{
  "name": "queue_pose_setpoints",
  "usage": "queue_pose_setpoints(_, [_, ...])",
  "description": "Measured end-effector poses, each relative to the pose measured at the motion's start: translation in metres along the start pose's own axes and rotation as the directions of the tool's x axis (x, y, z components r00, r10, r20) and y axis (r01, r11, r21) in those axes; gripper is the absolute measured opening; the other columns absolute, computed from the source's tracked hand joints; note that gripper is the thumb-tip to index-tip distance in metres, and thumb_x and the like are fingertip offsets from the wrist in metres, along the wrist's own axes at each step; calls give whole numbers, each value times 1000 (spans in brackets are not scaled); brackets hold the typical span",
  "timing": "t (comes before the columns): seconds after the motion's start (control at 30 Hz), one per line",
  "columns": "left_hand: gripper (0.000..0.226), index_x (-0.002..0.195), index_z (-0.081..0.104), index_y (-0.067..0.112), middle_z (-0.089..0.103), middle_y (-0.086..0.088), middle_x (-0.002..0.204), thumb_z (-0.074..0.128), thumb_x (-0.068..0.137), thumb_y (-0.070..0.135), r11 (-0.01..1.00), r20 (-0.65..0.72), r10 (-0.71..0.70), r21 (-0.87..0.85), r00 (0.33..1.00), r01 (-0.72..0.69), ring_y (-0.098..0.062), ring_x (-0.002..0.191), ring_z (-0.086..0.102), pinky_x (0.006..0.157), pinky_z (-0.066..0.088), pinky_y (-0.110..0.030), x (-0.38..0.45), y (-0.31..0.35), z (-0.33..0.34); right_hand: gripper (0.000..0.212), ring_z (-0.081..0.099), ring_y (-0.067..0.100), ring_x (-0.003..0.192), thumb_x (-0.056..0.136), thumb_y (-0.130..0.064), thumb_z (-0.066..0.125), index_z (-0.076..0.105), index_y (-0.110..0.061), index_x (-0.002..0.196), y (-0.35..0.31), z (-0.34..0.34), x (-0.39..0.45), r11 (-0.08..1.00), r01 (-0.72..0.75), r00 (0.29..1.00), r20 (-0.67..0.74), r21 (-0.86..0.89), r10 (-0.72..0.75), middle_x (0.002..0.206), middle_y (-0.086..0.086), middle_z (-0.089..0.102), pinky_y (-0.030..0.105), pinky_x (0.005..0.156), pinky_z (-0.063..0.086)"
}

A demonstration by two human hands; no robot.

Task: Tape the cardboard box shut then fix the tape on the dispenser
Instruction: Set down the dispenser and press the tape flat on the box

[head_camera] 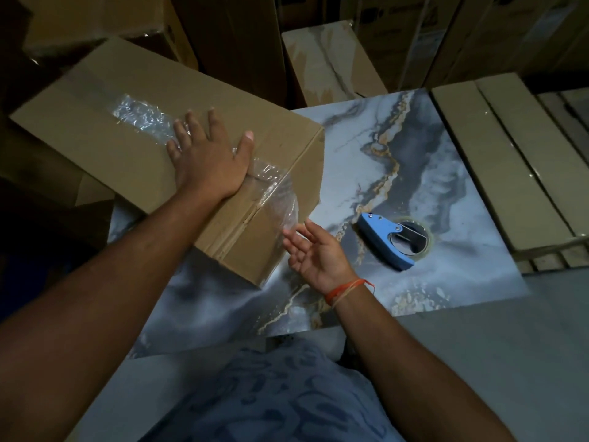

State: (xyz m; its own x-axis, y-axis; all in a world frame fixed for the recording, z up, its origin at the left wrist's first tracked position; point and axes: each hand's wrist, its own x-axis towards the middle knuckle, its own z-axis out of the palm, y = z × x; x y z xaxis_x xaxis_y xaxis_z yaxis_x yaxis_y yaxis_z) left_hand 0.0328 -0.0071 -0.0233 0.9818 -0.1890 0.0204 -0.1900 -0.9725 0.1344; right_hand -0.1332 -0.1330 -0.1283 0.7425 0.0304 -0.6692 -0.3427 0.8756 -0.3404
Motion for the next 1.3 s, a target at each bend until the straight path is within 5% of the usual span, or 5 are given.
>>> queue_pose_setpoints(0.77, [82,163,9,16,5,-24,170,21,100,67,1000,9,-17,23,1000,17,-42,158,1,125,5,-59,-4,4,-4,18,71,7,64,90,-1,70,64,-16,97,19,7,10,952,291,952,-128,92,-278,86,7,72,13,48,49])
queue_pose_setpoints(0.9, [83,163,9,16,5,-24,170,20,99,68,999,6,-16,27,1000,16,-42,158,2,125,5,-59,-3,3,-2,22,67,16,72,89,2,69,63,-8,108,27,4,12,934,321,887,-297,-158,-355,86,10,68,26,62,55])
queue_pose_setpoints(1.0, [83,163,9,16,5,-24,170,20,99,68,999,10,-19,26,1000,19,-42,158,2,125,5,-59,-3,3,-2,31,63,21,104,93,-5,58,60,-8,123,38,1,-2,647,406,633,-312,-646,-709,114,9,66,41,100,52])
queue_pose_setpoints(1.1, [83,163,7,16,4,-23,170,20,100,67,999,19,-18,30,1000,17,-41,158,1,125,5,-58,-3,4,-3,54,39,17,145,99,-28,48,41,-10,149,43,13,-18,93,569,394,172,-817,-903,154,8,45,31,120,30])
queue_pose_setpoints(1.3, [82,163,7,15,2,-23,170,20,100,66,1000,37,-4,19,999,4,-42,158,-1,125,3,-58,-5,4,-5,79,0,27,158,102,-57,16,8,-4,159,56,49,-15,-159,634,379,483,-757,-789,170,16,1,50,125,15])
